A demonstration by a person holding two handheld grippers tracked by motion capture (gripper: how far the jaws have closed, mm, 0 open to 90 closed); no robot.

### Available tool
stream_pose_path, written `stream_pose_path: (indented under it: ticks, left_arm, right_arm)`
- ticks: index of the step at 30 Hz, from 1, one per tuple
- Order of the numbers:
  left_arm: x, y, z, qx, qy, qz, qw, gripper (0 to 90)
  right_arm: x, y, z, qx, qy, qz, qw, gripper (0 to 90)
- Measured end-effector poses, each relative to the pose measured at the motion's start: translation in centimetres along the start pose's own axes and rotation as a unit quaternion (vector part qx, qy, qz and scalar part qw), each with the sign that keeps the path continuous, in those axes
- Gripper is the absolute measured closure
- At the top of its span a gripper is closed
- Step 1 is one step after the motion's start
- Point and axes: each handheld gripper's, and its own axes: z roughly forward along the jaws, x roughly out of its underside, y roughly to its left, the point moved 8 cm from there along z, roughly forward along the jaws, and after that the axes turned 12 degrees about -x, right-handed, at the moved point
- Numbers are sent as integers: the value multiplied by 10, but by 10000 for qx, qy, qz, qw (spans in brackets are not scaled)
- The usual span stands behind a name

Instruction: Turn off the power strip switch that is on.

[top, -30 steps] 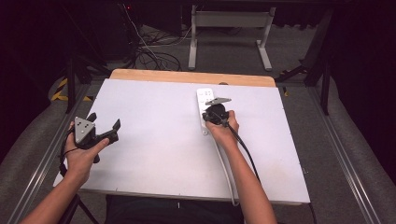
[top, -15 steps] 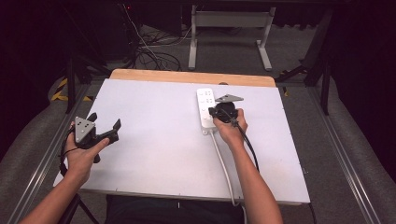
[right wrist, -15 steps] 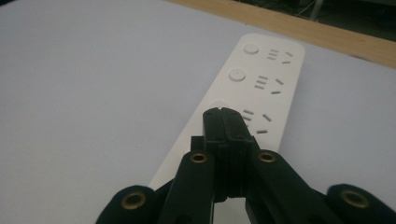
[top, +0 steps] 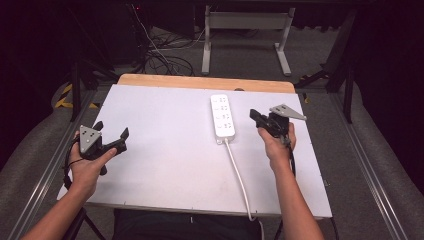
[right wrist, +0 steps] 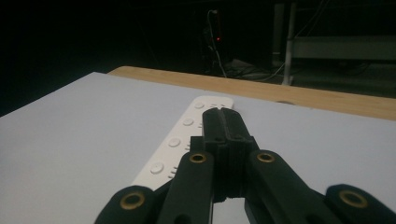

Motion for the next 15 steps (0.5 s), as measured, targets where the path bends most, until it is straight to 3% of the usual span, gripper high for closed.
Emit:
stream_pose_path:
  ticks: [7, 11, 15]
  left_arm:
    - [0, -1, 1, -14, 20, 13, 10000, 117]
    - [0, -1, 1, -6, 9, -2, 10000, 117]
    - [-1, -1, 1, -3, -7, -32, 10000, 119]
  right_arm:
    - [1, 4, -47, 247, -739, -265, 9966, 900]
    - [11, 1, -64, 461, -948, -298, 9940, 900]
    - [21, -7, -74, 631, -975, -309, 9928, 900]
